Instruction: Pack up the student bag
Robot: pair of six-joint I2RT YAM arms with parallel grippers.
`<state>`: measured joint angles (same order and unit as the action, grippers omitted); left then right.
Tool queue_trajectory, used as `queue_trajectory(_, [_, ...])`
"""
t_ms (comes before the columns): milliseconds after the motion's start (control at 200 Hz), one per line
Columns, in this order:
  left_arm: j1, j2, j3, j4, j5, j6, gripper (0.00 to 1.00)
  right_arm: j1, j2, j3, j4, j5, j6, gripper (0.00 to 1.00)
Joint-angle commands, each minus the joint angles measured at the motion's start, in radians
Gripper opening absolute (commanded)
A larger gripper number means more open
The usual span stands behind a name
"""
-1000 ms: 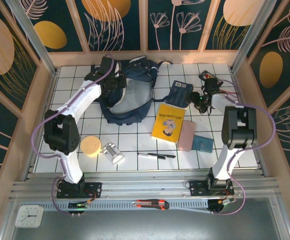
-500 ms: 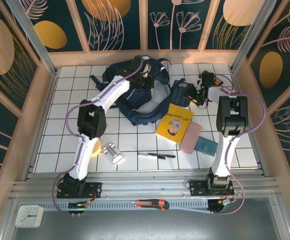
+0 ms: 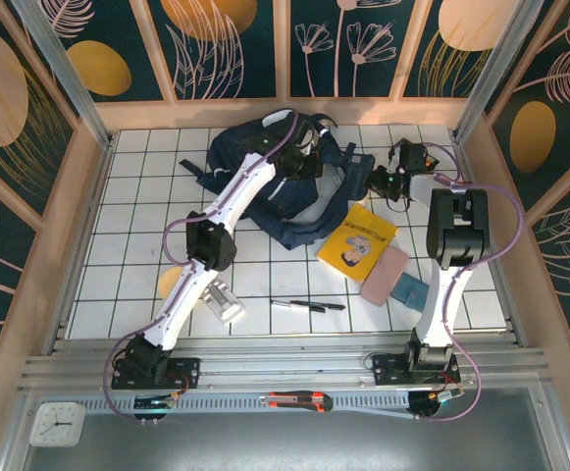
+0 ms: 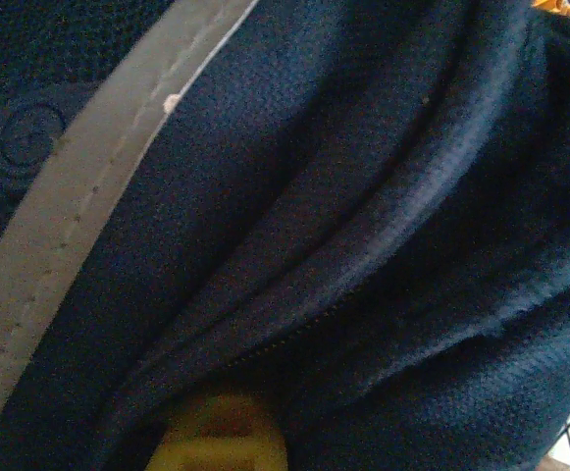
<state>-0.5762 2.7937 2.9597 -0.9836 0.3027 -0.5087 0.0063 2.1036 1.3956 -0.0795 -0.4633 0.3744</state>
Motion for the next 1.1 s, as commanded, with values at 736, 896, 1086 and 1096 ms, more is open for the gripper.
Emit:
queue_trajectory(736, [0.027,-0.100,0.049,-0.216,-0.354,0.103,0.00,-0.005,-0.224,-0.051,-0.014,0.084,-0.016,0.00])
queue_trajectory(896, [0.028,-0.177,0.049,-0.261,-0.404,0.107,0.00,-0.032,-0.375,-0.081,0.035,0.044,0.005,0.00])
queue_trajectory(1086, [0.028,-0.230,0.049,-0.294,-0.432,0.090,0.00,-0.025,-0.486,-0.066,-0.052,-0.061,0.068,0.00])
queue_trajectory(1096, [0.028,-0.232,0.049,-0.294,-0.432,0.089,0.00,-0.023,-0.492,-0.065,-0.063,-0.063,0.072,0.00])
